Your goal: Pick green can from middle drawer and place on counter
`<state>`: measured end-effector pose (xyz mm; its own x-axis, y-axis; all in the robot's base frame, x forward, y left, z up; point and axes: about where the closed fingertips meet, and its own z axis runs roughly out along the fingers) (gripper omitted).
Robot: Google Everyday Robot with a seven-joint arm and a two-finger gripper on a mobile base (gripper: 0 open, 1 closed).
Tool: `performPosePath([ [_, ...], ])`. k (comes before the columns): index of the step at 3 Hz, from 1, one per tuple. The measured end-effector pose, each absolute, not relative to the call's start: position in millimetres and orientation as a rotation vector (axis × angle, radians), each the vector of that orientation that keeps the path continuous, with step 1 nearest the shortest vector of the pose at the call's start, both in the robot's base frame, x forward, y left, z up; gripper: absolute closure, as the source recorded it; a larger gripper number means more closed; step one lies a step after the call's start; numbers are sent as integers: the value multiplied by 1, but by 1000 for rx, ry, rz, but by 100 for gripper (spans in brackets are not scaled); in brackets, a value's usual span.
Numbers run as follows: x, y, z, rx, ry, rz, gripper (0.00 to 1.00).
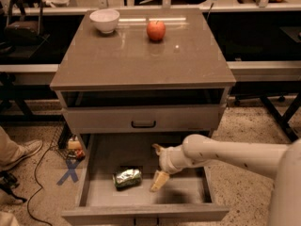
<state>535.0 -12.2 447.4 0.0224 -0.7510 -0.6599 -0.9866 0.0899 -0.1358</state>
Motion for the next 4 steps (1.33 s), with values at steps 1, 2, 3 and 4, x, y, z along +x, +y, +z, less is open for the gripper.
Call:
performPosePath([
  [1,546,27,438,-1768,1694,500,0],
  [2,544,65,429,-1858,1608,491,0],
  [3,539,88,419,-1923,1561,494,0],
  [4,536,100,407,-1974,1545,468,0],
])
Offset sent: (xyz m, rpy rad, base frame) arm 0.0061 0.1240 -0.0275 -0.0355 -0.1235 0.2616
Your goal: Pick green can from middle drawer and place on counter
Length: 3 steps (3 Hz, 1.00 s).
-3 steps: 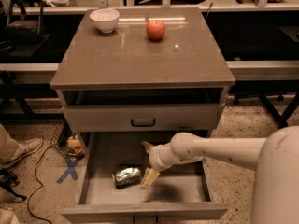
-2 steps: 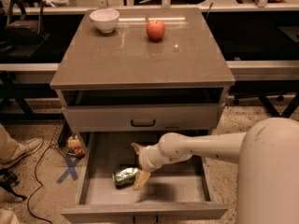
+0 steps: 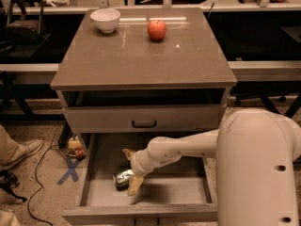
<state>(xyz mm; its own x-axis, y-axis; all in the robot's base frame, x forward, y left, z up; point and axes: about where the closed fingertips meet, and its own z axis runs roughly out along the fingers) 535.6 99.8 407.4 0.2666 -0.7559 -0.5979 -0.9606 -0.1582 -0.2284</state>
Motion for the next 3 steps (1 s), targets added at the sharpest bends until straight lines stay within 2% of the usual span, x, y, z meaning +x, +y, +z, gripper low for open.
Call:
performPosePath([
  [2,536,98,390,-2020,1568,414,0],
  [3,536,96,388,-2029,1573,396,16],
])
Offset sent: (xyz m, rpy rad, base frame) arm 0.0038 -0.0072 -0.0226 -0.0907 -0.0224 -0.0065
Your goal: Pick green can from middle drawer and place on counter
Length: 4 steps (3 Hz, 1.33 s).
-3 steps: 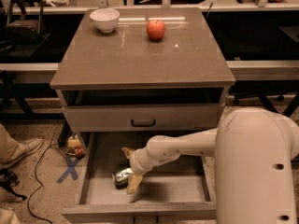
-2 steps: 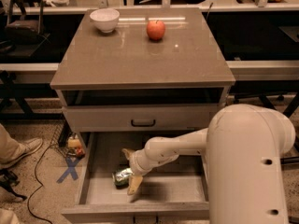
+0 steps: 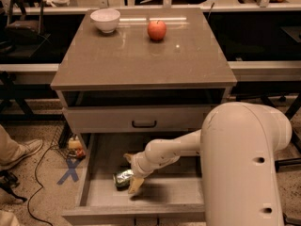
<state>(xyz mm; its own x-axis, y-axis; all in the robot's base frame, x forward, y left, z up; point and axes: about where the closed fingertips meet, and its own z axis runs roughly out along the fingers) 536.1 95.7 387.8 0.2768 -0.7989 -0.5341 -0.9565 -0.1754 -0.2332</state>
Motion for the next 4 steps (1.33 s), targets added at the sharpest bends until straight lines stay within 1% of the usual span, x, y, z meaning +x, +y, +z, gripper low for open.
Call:
performPosePath([
  [2,533,81,386,-2015,1592,395,63],
  [3,531,66,391,-1984,1609,412,86],
  [4,533,38,424,-1936,1592,414,100],
])
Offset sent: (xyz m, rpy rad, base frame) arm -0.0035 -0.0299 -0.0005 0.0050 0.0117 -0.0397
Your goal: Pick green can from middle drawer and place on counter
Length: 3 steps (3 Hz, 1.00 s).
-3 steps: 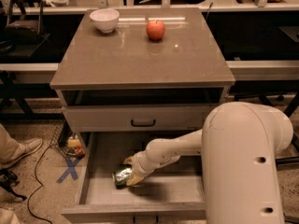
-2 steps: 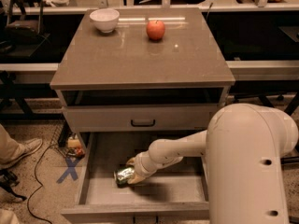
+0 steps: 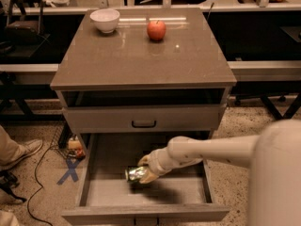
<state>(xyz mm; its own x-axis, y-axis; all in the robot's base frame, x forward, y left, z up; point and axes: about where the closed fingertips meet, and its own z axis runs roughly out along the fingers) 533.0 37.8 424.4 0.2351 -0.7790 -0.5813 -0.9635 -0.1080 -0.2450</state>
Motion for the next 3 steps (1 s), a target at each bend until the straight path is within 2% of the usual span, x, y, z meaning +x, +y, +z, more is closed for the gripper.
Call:
performPosePath([
  [1,539,-38,501,-1857,1565,366,100],
  [2,539,-86,547,-1831,1557,350,100],
  [3,539,-86,547,-1830,1557,349,100],
])
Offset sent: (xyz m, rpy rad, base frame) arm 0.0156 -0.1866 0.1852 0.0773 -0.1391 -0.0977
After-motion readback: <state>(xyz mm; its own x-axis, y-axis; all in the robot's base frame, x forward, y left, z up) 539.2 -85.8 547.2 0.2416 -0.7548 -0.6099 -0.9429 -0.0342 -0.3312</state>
